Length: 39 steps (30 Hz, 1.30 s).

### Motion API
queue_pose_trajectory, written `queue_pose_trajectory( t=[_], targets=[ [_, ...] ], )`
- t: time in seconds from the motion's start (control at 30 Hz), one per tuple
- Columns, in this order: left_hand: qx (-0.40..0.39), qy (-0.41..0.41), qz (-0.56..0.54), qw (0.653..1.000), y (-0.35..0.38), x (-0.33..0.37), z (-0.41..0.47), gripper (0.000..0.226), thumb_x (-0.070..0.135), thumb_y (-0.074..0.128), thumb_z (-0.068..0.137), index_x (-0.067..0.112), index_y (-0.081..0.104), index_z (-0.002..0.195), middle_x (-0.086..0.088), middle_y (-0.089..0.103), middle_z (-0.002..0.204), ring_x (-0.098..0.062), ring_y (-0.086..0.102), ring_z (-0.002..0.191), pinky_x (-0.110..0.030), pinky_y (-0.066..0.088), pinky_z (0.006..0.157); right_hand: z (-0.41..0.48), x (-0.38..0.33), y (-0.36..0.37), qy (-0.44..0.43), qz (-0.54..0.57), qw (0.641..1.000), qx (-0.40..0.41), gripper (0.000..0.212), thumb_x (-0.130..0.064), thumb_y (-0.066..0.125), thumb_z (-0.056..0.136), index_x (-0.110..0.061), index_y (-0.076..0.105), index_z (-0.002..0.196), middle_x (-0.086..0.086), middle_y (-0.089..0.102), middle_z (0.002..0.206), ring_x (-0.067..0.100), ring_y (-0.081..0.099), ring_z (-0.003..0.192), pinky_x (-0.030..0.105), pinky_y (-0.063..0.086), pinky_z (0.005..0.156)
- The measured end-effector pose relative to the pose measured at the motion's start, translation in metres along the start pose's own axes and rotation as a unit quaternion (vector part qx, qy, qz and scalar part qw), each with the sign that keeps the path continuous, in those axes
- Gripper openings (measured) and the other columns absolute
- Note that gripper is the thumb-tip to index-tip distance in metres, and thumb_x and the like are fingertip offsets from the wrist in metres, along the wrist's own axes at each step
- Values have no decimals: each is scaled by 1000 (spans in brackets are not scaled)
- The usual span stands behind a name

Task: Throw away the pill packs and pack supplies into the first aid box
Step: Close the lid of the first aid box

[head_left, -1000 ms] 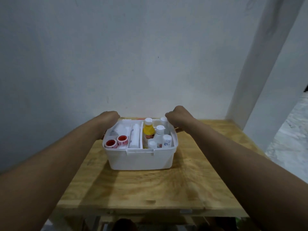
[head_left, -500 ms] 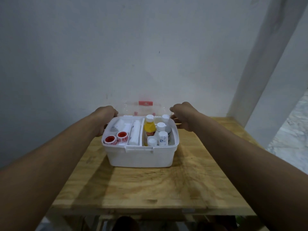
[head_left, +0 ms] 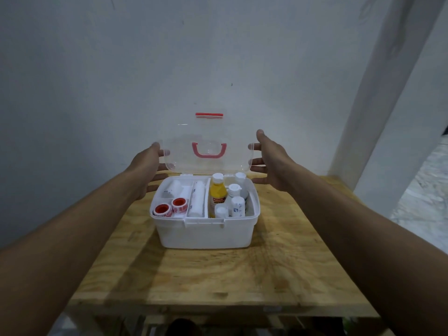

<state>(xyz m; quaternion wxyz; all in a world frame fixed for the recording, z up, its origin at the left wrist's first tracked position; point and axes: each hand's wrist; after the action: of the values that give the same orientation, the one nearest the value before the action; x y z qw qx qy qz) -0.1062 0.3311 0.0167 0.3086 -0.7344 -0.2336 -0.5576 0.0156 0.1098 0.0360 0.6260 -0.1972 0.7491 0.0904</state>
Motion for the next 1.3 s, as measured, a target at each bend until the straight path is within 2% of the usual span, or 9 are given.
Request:
queue_pose_trajectory(
  t=[0.2,0.3,0.53,0.63,0.7,0.8,0.87,0.97,1.3],
  targets=[
    [-35,20,8,999,-21,-2,-14,61,61,17,101,29,67,116,-4,68,112,-31,58,115,-53,39,109,-22,2,-3,-29,-17,999,-8,62,-63,29,100,-18,58,130,12,56,131,31,53,121,48,47,97],
    [-63,26,22,997,-30,-6,-25,54,60,24,101,31,67,118,-4,65,125,-32,56,118,-53,39,109,-32,8,-6,-34,-32,999,-11,53,-58,34,101,-17,63,118,8,59,124,27,56,115,48,49,96],
    [-76,67,139,985,-35,-18,-48,53,54,41,100,21,58,137,-3,52,147,-25,47,133,-43,37,106,-54,27,1,-72,-156,985,-32,46,-43,44,100,-10,59,128,8,57,135,29,55,115,48,48,98],
    [-52,159,200,965,-32,-23,-61,52,49,48,99,16,58,138,-4,52,148,-24,54,127,-34,45,103,-67,30,5,-198,-314,929,-2,42,-35,49,100,-10,64,129,8,60,138,28,57,122,39,47,97],
    [-58,224,249,940,-28,-29,-74,57,55,46,97,23,53,143,1,45,153,-22,60,120,-21,51,87,-76,32,5,-254,-393,884,6,42,-35,51,100,-18,61,137,1,53,147,21,52,131,29,39,96],
    [-53,266,349,897,-20,-43,-88,84,81,39,78,37,40,150,2,24,163,-28,45,138,-39,38,109,-82,38,4,-311,-449,838,5,40,-36,47,102,-19,62,135,1,57,144,18,53,129,25,37,95],
    [-48,288,399,869,-17,-54,-94,103,90,44,65,39,29,154,3,15,166,-26,29,147,-47,32,113,-85,45,2,-324,-460,827,0,44,-41,44,103,-19,59,138,1,57,144,18,52,131,30,40,100],
    [-50,307,419,853,-20,-65,-95,120,91,59,54,39,21,155,5,9,167,-26,38,143,-50,43,108,-90,57,-2,-324,-481,815,-12,55,-53,40,101,-24,47,149,1,40,157,19,39,143,37,34,112],
    [-21,341,410,846,-19,-70,-94,117,76,77,55,36,30,154,1,17,165,-28,49,135,-50,46,105,-101,90,3,-294,-457,839,6,107,-71,70,71,-34,18,156,-3,9,167,20,28,148,41,36,112]
  ],
)
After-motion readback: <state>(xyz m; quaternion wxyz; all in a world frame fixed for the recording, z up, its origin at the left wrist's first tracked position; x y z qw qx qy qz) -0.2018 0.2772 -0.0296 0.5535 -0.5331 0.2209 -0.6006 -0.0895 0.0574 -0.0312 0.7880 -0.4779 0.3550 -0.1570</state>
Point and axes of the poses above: each hand's wrist, its own z-axis towards the middle knuckle, its own y-axis out of the palm, x = y × z
